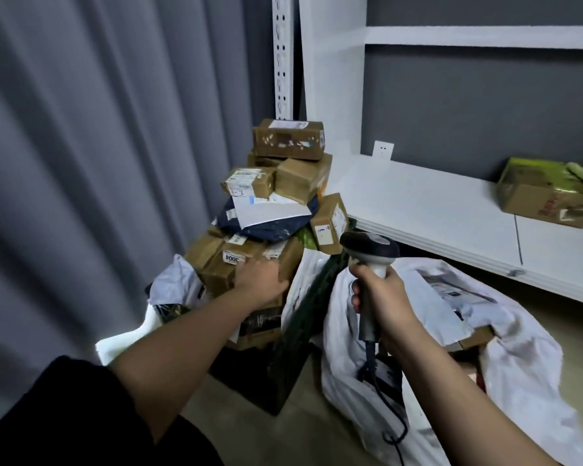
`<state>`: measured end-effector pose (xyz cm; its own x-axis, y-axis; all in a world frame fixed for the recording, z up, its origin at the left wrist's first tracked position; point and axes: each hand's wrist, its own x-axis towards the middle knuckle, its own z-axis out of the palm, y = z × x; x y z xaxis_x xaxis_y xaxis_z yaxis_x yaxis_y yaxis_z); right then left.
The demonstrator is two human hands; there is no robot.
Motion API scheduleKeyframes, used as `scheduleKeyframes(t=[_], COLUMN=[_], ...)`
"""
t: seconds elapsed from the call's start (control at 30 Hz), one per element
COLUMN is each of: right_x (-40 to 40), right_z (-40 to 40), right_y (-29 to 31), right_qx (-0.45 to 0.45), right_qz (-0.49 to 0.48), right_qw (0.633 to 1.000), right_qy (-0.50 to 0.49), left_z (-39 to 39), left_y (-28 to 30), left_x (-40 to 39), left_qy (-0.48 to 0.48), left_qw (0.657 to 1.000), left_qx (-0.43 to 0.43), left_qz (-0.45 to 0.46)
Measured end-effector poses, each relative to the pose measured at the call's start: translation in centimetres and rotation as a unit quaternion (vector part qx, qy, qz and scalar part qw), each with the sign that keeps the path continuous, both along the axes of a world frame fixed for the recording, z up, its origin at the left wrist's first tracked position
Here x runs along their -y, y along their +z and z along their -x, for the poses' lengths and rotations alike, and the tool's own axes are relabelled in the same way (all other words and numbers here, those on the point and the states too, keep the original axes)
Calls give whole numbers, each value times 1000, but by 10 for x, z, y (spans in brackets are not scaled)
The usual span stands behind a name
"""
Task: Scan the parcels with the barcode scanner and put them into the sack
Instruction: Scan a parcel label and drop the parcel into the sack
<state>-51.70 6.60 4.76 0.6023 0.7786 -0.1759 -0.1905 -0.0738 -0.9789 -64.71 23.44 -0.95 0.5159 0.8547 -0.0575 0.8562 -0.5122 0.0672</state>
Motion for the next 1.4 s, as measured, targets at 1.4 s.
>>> scheduleKeyframes(t=[1.4], right_x=[24], right_z=[-51], right_y=[1], right_qx=[-98], right_qz=[-92], right_qw=[980], right_qy=[-146], left_z=[-4], left_y=[90], left_x=[55], left_qy=[67], left_qw=[583], left_qx=[715], left_qz=[381])
